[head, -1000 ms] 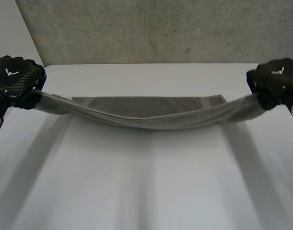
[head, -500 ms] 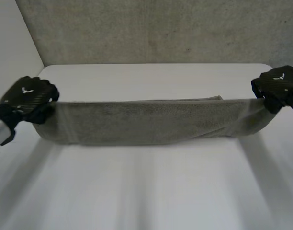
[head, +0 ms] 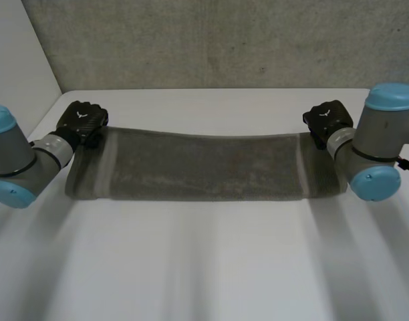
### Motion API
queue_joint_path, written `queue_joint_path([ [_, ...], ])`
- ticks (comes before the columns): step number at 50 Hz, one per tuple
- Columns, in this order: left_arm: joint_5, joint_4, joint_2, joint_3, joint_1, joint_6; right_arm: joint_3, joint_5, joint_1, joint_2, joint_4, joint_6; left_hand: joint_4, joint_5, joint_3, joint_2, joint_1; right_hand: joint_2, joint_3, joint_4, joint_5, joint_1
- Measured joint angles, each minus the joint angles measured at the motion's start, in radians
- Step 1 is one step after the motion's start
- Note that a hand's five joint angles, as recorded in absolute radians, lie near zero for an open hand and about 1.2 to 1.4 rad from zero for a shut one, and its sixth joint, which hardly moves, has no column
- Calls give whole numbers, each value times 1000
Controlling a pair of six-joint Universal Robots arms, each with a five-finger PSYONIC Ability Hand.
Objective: Fold the towel.
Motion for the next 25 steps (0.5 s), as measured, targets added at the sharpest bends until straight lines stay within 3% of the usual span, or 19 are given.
queue_joint_path([
  [9, 1, 2, -99, 119, -21, 0, -169, 35, 10, 130, 1, -3, -12, -4, -10, -10, -3, 0, 0, 0, 0, 0],
  [11, -2, 2, -111, 134, -23, -1, -201, 39, 10, 149, -1, 0, -192, -143, -189, -196, -137, -24, -33, -30, -30, -22],
  [14, -14, 3, -120, 149, -23, -5, -240, 43, 10, 169, -6, 5, -544, -483, -526, -539, -474, -456, -434, -433, -451, -448],
  [17, -45, 2, -119, 154, -24, -14, -275, 45, 15, 179, -11, 18, -1000, -980, -979, -999, -942, -966, -951, -950, -1000, -948],
  [19, -70, 1, -113, 153, -24, -22, -287, 46, 20, 177, -11, 30, -1096, -1078, -1083, -1095, -1035, -1080, -1076, -1071, -1110, -1067],
  [25, -164, -11, -41, 112, -28, -62, -276, 51, 48, 104, -2, 84, -1106, -1080, -1097, -1104, -1038, -1092, -1103, -1085, -1114, -1097],
])
